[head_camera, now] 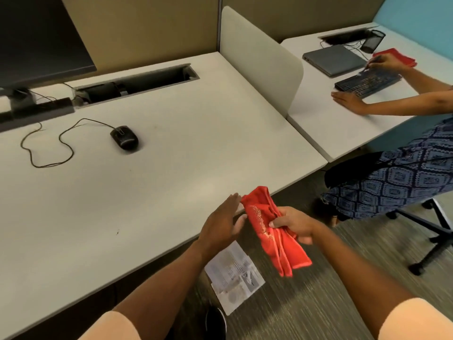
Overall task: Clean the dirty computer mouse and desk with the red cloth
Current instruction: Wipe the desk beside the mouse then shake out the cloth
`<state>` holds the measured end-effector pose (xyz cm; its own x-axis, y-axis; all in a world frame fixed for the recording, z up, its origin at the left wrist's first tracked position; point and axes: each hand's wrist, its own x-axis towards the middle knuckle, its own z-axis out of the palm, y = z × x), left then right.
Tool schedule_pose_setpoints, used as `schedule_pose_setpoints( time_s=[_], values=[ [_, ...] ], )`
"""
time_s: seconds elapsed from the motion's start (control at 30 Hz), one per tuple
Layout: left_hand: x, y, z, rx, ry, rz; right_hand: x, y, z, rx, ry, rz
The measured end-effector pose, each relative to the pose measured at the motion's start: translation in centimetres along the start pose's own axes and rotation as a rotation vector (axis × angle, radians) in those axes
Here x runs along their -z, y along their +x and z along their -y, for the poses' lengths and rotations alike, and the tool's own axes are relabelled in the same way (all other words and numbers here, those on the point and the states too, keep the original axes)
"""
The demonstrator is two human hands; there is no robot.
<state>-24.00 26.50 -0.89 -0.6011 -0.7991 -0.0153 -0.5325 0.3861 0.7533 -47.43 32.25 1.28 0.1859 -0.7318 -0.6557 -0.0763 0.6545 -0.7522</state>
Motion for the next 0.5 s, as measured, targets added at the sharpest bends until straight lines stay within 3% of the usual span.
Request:
schedule_pose_setpoints(
  time_s=[0.17,0.27,0.4,0.5],
  values=[
    [3.4,1.8,-2.3,0.239,-0.439,-0.081,-2.6,0.9,4.4,0.123,0.341,0.003],
    [5.9,2.6,-2.3,0.342,-0.774,-0.068,-5.2,2.2,7.3,0.173,0.382,-0.035],
    [9.8,2.7,-0.6,0.409,-0.876,-0.152,-9.1,4.9,10.9,0.190,0.390,-0.100],
    [13.0,2.8,1.4,0.477,-0.937,-0.232,-12.3,7.2,13.7,0.197,0.235,-0.247]
  ],
)
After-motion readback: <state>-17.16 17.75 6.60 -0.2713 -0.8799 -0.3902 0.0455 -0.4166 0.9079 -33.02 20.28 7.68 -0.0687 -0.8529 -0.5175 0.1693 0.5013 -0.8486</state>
